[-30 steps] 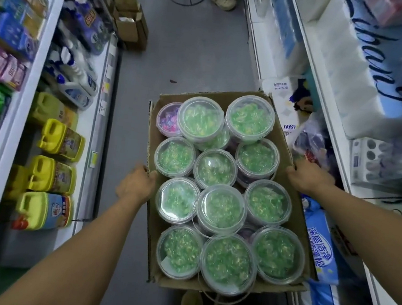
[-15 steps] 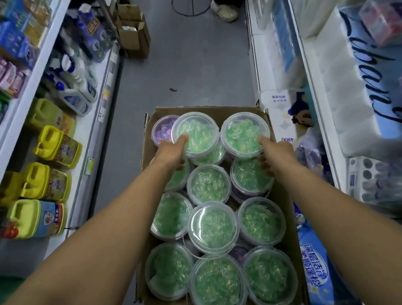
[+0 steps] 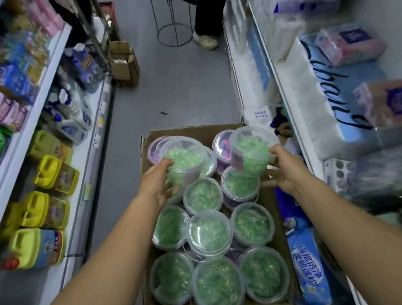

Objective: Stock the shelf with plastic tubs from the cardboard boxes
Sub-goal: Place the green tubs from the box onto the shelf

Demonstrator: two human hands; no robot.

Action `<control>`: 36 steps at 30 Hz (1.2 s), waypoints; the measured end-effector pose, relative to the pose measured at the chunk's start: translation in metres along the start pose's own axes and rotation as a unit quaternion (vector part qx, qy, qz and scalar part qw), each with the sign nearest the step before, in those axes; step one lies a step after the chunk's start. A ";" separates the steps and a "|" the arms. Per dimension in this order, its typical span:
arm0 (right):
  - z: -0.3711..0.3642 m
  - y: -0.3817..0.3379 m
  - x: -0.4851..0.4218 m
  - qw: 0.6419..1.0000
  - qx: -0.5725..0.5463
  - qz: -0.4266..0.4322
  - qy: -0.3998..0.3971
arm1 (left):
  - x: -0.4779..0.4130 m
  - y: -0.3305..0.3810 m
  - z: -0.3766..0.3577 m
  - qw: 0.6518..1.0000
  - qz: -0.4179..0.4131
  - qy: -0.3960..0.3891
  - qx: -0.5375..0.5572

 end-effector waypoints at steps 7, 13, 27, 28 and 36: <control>0.026 -0.031 0.112 0.985 -0.166 0.025 -0.028 | 0.090 0.012 0.000 0.996 -0.015 -0.088 0.024; 0.051 -0.055 0.216 0.970 -0.227 0.084 -0.002 | 0.177 0.024 -0.010 0.977 -0.018 -0.211 -0.012; 0.127 -0.081 0.407 0.968 -0.142 0.172 0.117 | 0.332 0.036 -0.017 0.915 -0.094 -0.378 -0.107; 0.132 -0.083 0.417 0.966 -0.143 0.177 0.125 | 0.341 0.036 -0.019 0.910 -0.095 -0.387 -0.112; 0.183 -0.111 0.475 0.950 -0.128 0.193 0.211 | 0.395 0.044 -0.067 0.880 -0.105 -0.441 -0.144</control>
Point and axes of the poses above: each hand's wrist, its own x-axis away from the middle knuckle, its own z-axis out of the back of the hand, y = z × x, the point moved 6 cm from there along -x, towards the middle knuckle, and after that the axes turned 5 degrees about z, right-handed, at the moved point
